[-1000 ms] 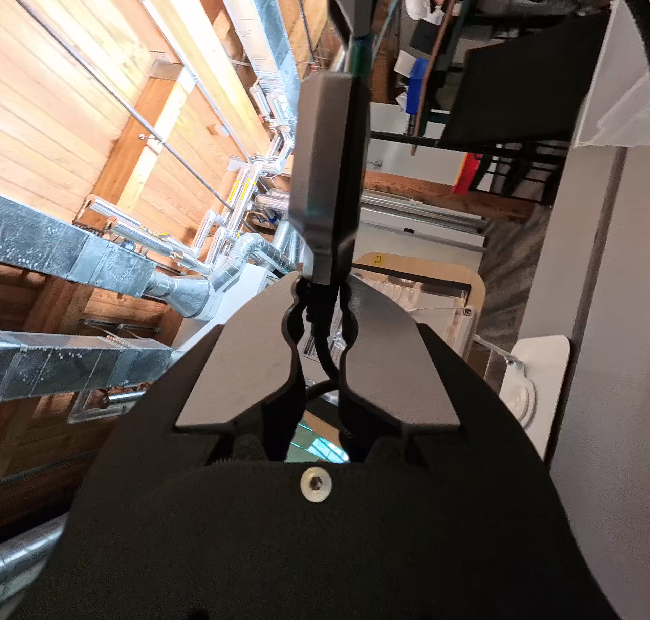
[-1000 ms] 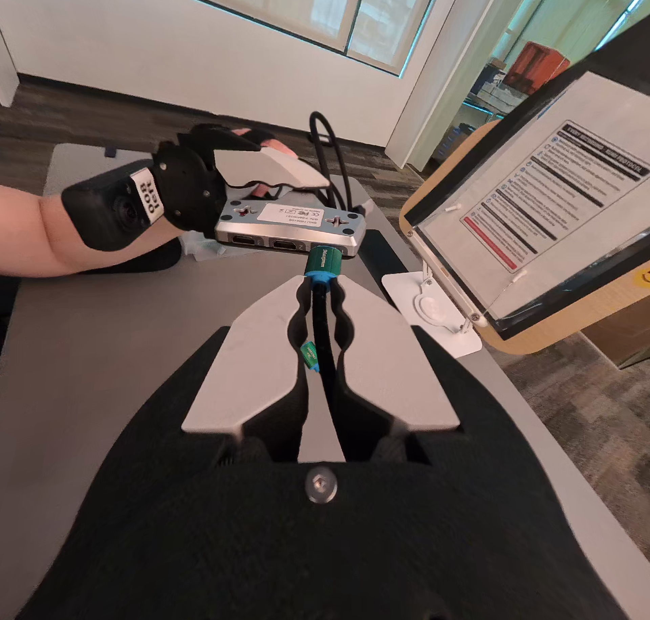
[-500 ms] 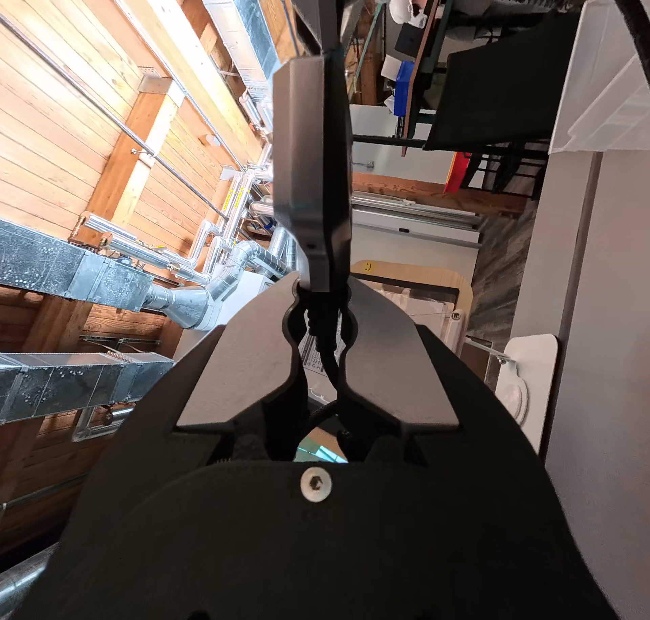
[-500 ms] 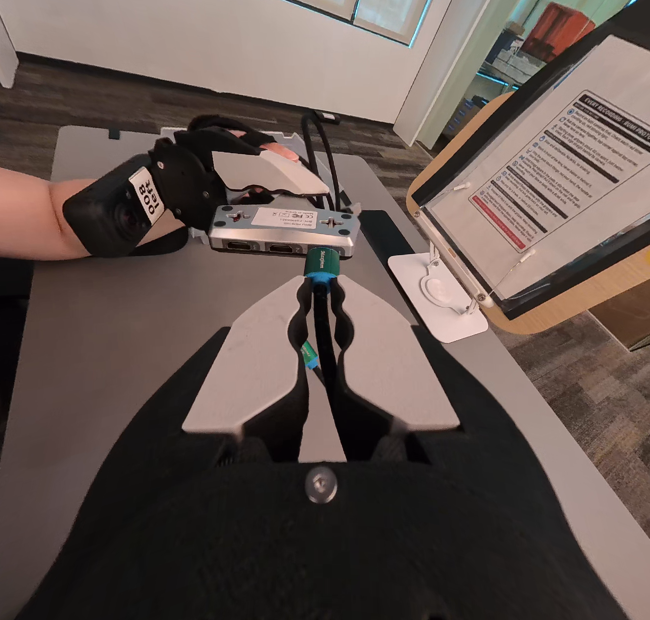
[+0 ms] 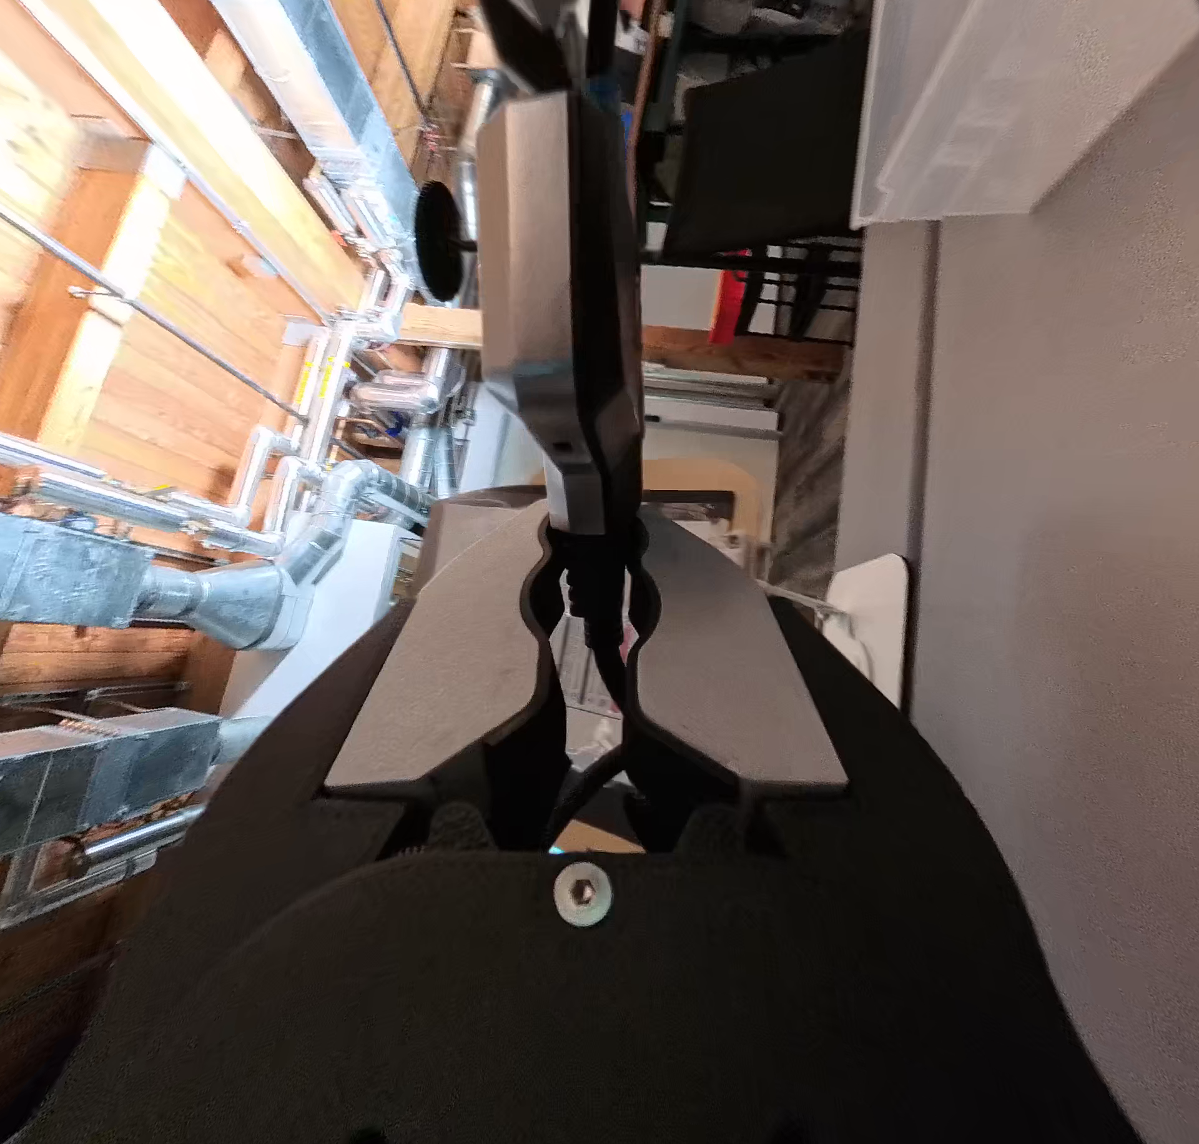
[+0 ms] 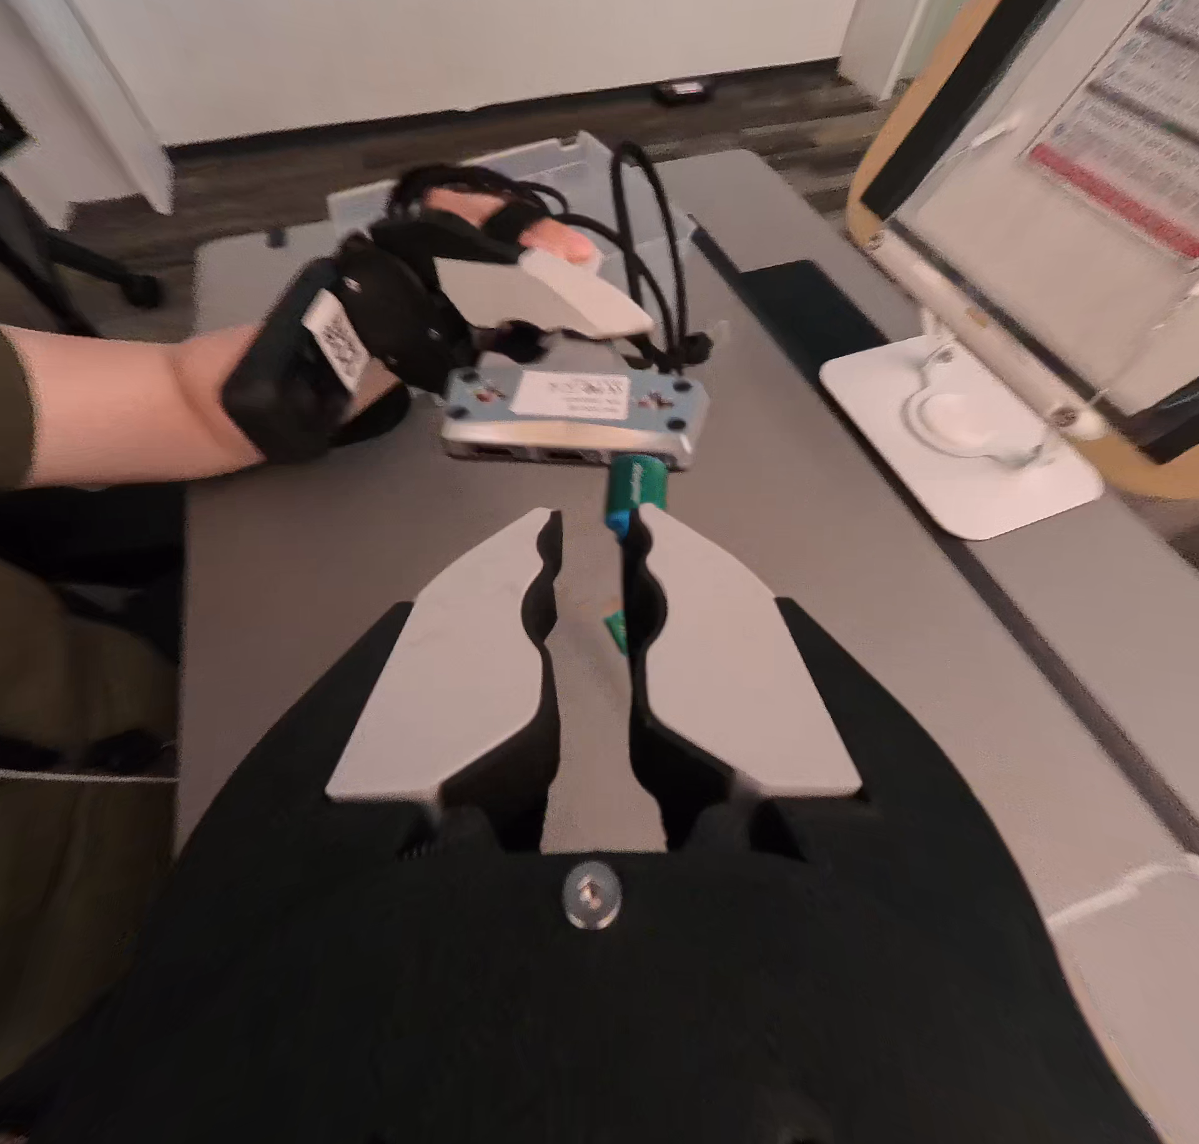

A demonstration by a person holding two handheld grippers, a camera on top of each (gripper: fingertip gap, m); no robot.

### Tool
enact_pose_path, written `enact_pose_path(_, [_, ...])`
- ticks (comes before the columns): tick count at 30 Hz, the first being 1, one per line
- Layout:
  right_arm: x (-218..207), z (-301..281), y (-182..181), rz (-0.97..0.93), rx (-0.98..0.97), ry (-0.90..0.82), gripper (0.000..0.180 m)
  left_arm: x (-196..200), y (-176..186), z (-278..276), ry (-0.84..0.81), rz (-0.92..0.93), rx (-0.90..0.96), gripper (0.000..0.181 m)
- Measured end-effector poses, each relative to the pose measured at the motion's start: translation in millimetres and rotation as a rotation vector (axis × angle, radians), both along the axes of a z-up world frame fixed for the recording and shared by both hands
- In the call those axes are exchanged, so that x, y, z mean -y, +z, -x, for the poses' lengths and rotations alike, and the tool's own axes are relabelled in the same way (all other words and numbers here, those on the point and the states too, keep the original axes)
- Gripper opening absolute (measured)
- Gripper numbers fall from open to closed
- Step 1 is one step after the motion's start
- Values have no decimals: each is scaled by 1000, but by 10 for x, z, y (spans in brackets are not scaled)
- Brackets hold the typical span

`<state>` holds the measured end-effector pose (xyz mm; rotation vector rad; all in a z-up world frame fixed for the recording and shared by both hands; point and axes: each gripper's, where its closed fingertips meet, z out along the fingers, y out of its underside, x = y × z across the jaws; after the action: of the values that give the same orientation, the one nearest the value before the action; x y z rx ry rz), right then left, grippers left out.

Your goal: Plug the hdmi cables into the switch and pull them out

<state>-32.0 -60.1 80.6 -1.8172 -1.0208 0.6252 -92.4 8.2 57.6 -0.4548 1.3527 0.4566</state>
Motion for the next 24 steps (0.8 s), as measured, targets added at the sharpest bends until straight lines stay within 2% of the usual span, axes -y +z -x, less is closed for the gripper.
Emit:
enact_pose_path(1, [38,-20,41,0,-29,22,20,-20,-101,-44,6,10,-29,15])
enact_pose_path(3, [32,-82,141,-136,-12,14,27,-80,-294,-114,16,24,-69,15])
enact_pose_path(5, [-6,-133,75,-291,118,12,31,-167,-436,-128,17,62,-73,16])
enact_pose_path(7, [-84,-140,-92,-362,214,28,33,-278,-597,-110,43,93,-103,16])
enact_pose_path(12, [-359,-143,-604,-171,296,16,30,-503,-1007,-89,114,158,-162,17])
enact_pose_path(17, [-481,-295,-993,-58,418,-17,28,-665,-1204,-22,174,178,-210,18])
enact_pose_path(24, [-533,-630,-1382,137,539,-98,9,-696,-1398,-22,209,271,-251,17])
